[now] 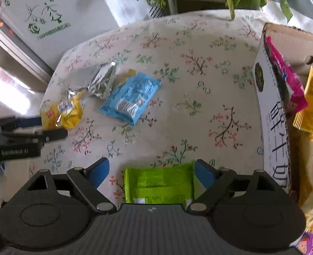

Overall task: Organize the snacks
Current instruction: 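Grasp the green bag with the right tool and lift it, then grasp the yellow waffle bag with the left tool while the right tool holds the green bag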

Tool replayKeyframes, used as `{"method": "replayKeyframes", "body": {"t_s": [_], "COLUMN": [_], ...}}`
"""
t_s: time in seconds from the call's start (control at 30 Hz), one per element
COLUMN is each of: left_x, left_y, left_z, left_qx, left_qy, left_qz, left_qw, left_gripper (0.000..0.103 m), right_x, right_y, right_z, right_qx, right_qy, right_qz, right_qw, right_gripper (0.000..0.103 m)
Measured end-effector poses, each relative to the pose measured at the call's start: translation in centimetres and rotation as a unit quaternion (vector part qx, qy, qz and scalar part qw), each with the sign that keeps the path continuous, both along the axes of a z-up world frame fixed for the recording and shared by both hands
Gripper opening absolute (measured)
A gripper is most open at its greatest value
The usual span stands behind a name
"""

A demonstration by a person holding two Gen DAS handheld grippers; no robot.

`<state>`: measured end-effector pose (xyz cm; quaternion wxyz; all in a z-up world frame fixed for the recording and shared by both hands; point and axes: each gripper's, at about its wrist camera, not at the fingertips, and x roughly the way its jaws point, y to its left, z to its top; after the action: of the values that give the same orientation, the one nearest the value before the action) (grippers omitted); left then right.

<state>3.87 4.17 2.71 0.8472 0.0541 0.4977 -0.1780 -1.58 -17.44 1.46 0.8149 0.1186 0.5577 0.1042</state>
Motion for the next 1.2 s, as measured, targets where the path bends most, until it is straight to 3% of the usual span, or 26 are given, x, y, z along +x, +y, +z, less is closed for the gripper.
{"method": "replayKeyframes", "body": {"t_s": [0.17, 0.33, 0.47, 0.67, 0.97, 1.07, 1.2], "left_x": [-0.1, -0.8, -0.9, -0.5, 0.8, 1.1, 2.0], "left_y": [-1.5, -1.3, 0.0, -0.5, -2.5, -2.7, -2.0], "left_z": [0.4, 1.1, 1.8, 0.9, -1.4, -2.2, -2.8], "left_qx": [0.05, 0.077, 0.055, 0.072, 0.103, 0.103, 0.08], "left_qy": [-0.052, -0.053, -0.062, -0.08, -0.087, -0.09, -0.066], "left_qz": [-0.072, -0.142, -0.141, -0.159, -0.174, -0.166, -0.129], "left_qw": [0.9948, 0.9855, 0.9865, 0.9814, 0.9755, 0.9766, 0.9861], "left_gripper": [0.079, 0.079, 0.079, 0.08, 0.08, 0.093, 0.103], "right_x": [-0.7, -1.1, -1.5, -1.4, -2.0, -2.8, -3.2], "right_y": [0.6, 1.0, 2.2, 2.6, 3.4, 3.9, 4.3], "right_z": [-0.2, -0.9, -1.0, -0.8, -1.2, -1.5, -1.7], "right_qx": [-0.023, -0.041, -0.069, -0.053, -0.08, -0.112, -0.13], "right_qy": [0.007, 0.016, 0.004, 0.007, -0.009, -0.023, -0.039], "right_qz": [0.027, 0.045, 0.073, 0.091, 0.129, 0.147, 0.144], "right_qw": [0.999, 0.998, 0.995, 0.994, 0.988, 0.982, 0.98], "right_gripper": [0.097, 0.098, 0.101, 0.101, 0.103, 0.103, 0.103]}}
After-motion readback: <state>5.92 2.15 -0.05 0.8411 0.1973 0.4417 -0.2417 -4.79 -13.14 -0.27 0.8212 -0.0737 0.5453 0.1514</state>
